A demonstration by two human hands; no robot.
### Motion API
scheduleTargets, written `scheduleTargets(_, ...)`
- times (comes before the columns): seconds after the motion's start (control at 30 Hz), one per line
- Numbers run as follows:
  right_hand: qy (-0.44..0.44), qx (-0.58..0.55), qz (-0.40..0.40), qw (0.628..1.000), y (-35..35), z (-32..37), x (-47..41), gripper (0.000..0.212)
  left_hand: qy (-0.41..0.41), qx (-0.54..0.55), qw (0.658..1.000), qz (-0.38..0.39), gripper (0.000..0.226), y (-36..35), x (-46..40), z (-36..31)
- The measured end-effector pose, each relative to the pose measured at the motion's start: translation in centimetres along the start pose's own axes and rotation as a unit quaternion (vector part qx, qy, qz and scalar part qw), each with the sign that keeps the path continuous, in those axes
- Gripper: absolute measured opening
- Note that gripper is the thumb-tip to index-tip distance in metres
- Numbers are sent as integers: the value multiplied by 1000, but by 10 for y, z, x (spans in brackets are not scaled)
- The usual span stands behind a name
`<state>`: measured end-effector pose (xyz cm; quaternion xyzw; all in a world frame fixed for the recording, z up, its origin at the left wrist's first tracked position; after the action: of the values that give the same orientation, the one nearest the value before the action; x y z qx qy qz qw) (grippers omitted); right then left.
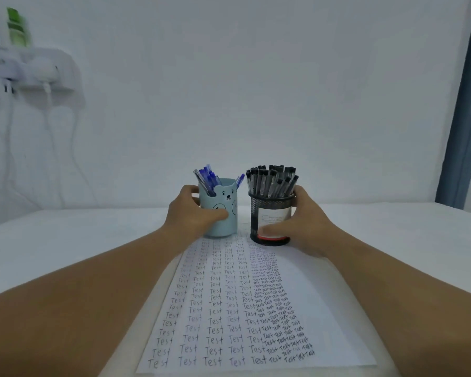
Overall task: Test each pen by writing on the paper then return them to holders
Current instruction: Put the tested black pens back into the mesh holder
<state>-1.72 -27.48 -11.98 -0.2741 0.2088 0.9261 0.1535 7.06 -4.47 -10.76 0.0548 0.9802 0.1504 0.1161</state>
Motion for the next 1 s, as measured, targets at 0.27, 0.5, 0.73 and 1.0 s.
scheduleTargets(0.27,35,29,-36,998,-13,5,-2,96,-1,40,999,23,70,8,7,20)
scheduleTargets(0.5,12,77,-18,997,-17,-2,0,92,0,-42,997,64,91,2,16,19)
scheduleTargets(0.73,-11,109,27,994,-20,3,8,100,5,-136,988,76,127,0,14,22)
scheduleTargets(1.0,-38,127,28,991,-19,1,13,111,17,-149,985,81,129,1,10,25)
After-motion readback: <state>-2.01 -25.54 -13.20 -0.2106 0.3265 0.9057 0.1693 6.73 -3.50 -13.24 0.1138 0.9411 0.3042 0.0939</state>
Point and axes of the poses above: each hand's wrist, its own x-axis away from the middle knuckle, its own y-axis out of the back of the hand, z = x × y, the point moved 6 cm from there along -x, towards the middle knuckle, and after that the axes turned 11 degrees about y, right-handed, at the moved point
